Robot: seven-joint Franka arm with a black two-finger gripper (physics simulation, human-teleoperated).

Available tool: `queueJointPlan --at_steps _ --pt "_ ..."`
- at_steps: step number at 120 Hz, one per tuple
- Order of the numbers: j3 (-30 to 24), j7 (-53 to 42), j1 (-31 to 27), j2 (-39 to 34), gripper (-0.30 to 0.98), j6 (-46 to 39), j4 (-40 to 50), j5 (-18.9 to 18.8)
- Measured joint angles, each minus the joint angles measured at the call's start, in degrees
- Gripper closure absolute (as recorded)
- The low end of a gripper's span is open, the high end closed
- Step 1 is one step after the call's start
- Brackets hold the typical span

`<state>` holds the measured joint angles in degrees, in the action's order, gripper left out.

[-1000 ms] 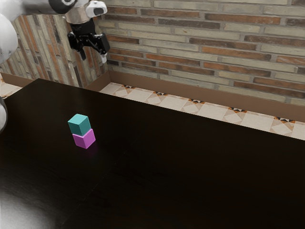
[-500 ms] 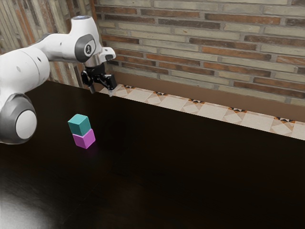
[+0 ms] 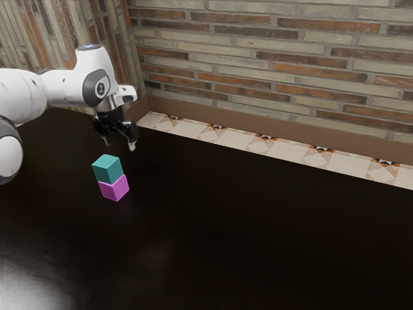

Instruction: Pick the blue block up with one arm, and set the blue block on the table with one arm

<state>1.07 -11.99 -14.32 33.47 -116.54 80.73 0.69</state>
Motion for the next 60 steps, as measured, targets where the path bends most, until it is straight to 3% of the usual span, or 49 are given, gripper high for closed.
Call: queueJointPlan --at_steps 28,60 --pt "0.1 -1.7 -0.6 0.1 0.0 -3.2 1.7 -1.0" --pt "-0.1 -3.1 -1.6 -8.9 0.0 -9.2 14.9 -1.2"
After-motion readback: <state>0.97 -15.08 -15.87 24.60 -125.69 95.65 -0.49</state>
